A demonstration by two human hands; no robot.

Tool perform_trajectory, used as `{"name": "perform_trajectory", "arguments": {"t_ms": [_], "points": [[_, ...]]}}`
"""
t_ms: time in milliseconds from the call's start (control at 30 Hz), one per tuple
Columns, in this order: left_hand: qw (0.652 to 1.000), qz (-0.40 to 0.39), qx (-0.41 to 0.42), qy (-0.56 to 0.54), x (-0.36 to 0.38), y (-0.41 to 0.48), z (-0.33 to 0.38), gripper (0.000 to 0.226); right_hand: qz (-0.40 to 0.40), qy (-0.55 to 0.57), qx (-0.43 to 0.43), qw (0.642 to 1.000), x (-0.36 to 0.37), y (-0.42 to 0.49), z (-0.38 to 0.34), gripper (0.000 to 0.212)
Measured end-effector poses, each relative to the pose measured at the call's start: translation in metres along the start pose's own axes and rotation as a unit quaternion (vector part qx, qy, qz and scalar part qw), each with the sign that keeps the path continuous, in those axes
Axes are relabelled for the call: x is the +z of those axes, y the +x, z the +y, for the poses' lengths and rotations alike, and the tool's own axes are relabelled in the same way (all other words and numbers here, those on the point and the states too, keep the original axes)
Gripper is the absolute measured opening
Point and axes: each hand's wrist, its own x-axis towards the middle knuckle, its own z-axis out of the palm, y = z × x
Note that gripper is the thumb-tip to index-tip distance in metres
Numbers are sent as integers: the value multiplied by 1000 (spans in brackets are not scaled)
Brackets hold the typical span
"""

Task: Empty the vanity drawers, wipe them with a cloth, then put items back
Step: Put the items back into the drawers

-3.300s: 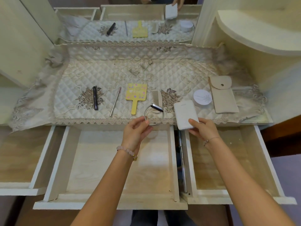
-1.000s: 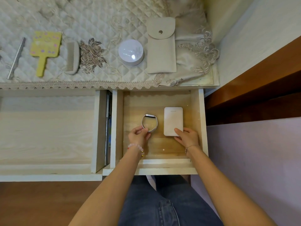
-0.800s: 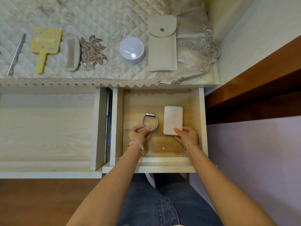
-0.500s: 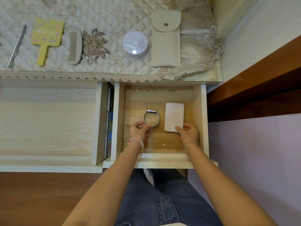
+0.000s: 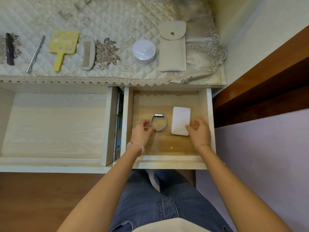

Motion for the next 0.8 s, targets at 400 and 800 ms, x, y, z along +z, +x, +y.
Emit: {"name": "perform_trajectory", "arguments": {"t_ms": [400, 800], "points": [[860, 120, 355, 347, -58, -45, 36, 44, 81, -136, -325, 932, -55, -42, -45, 59], [824, 209, 346, 397, -97, -70, 56, 51, 62, -162, -376, 910, -65, -57, -79, 66]]}}
